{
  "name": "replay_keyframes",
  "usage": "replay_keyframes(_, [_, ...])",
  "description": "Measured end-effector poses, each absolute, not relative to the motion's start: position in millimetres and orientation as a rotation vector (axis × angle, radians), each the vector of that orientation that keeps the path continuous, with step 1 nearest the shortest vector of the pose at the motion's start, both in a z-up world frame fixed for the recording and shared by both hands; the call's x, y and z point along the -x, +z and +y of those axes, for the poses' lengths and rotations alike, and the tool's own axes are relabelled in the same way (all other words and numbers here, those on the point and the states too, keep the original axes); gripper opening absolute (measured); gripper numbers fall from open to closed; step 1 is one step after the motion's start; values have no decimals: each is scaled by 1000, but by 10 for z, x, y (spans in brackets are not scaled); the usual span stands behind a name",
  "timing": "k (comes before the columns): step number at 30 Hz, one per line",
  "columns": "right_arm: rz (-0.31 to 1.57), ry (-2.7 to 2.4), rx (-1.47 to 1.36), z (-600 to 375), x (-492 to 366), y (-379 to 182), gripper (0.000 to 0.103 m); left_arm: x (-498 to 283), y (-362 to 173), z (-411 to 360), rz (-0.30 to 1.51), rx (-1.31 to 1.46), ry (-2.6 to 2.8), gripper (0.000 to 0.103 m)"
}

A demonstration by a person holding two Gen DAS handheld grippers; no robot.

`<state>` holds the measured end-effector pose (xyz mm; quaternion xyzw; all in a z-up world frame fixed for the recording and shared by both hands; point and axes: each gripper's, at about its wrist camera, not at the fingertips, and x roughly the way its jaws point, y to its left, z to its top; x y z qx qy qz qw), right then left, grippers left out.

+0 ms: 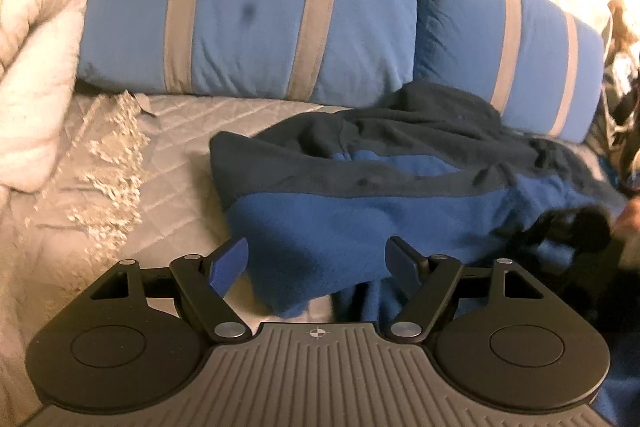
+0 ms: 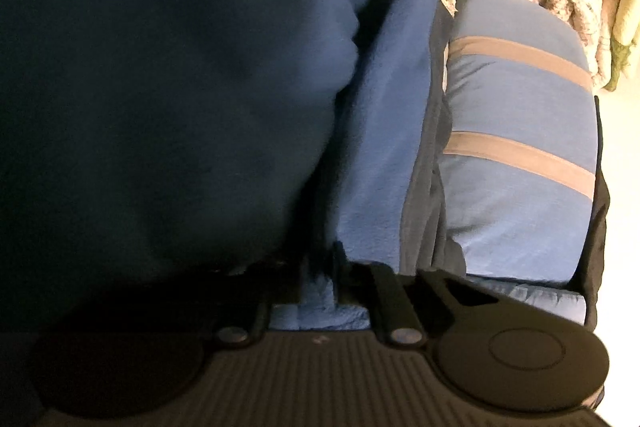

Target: Fold clothes

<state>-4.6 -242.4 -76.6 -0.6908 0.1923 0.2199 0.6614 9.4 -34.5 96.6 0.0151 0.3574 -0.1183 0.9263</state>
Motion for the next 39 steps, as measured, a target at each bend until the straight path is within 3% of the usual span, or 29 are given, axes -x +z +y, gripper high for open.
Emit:
replay_keyframes(10, [334,269,1451,-2539,-493,330,6,-122,878,-554,663,-192,-285,76])
replay_keyframes(21, [174,6,1350,-2531,-1034,1548,6,-523,823,-882,620,-147,-259,76])
replay_keyframes(26, [156,-55,1342,-2621,-1117,1763,6,-745,891,-877,601,-71,-219,76])
replay_keyframes(33, [193,-106,1358,-2875,-1186,1806,6,-849,1161,-839,495,-200,0,80])
replay_keyframes(39, [220,-124,1343,-3000,-1255,1790,6,-768,876,-1010,536,-264,-109,80])
